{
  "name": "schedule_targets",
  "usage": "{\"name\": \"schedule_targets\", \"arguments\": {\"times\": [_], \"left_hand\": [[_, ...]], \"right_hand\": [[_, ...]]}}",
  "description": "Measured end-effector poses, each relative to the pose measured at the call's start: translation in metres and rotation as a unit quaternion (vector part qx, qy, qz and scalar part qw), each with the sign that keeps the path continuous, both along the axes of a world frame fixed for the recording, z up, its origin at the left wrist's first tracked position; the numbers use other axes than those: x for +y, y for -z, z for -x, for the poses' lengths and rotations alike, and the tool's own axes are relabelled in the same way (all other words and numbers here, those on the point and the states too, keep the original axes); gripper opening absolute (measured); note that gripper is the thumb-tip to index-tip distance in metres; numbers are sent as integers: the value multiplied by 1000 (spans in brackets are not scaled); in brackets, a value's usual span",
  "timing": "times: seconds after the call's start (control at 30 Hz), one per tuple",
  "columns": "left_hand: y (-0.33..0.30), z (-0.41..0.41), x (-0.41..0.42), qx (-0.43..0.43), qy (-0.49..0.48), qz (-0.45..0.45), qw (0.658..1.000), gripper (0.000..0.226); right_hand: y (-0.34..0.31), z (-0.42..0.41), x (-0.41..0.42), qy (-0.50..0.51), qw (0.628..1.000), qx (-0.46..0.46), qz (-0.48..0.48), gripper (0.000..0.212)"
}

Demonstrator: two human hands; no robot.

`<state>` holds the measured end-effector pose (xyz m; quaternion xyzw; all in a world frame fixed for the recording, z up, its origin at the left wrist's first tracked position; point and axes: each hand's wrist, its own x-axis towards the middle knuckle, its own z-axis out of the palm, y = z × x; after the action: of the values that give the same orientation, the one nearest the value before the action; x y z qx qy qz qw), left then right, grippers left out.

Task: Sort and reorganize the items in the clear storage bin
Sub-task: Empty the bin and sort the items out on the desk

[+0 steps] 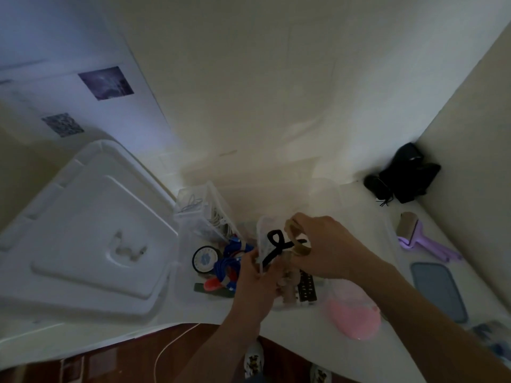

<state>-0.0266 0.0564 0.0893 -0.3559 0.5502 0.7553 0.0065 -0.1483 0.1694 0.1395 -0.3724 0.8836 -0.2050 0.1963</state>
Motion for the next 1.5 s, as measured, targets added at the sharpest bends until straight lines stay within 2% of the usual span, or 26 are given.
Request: {"name": "schedule_targets", "arguments": {"times": [0.07, 0.2, 0.3, 0.37, 0.47, 0.6, 0.7, 0.87, 1.03, 1.13, 1.3, 1.37, 1.43, 1.5], "left_hand": [[-1, -1, 0, 0, -7, -10, 1000, 31], [0, 3, 4, -19, -27, -7, 999, 19], [-1, 7, 6, -17, -30, -1, 999, 14], [-1, 6, 7, -15, -26, 5, 1000, 22], [-1, 5, 5, -26, -43, -12, 999, 46], [0, 7, 1, -26, -59, 5, 998, 40], [1, 7, 1, -29, -68, 7, 997, 34], [-1, 4, 1, -13, -53, 14, 998, 55], [8, -1, 3, -13, -44, 57, 997, 60], [13, 1, 6, -20, -35, 35, 999, 44], [12, 10, 2, -19, -49, 10, 999, 20], [12, 13, -1, -27, -57, 14, 998, 18], [15, 15, -4, -43, -47, 28, 998, 15], [19, 16, -5, -55, -40, 28, 997, 20]], "right_hand": [[-4, 2, 6, 25, 998, 5, 54, 47], [-4, 4, 8, -13, 998, 20, 55, 65], [8, 5, -3, -31, 994, 29, 99, 52], [17, 5, -8, -42, 992, 56, 101, 44], [28, 3, -7, -69, 989, 92, 91, 47], [30, 4, 2, -69, 986, 122, 91, 47], [29, 8, 3, -63, 990, 95, 86, 41], [16, 15, 0, -102, 993, 14, 65, 15], [6, 28, -13, -118, 992, -40, -19, 22], [3, 32, -22, -96, 994, -48, -25, 20], [12, 21, -14, 28, 993, 54, 98, 8], [13, 18, -4, 29, 991, 56, 119, 17], [15, 18, 2, -3, 995, 49, 85, 29], [20, 17, 1, -18, 996, 58, 69, 29]]}}
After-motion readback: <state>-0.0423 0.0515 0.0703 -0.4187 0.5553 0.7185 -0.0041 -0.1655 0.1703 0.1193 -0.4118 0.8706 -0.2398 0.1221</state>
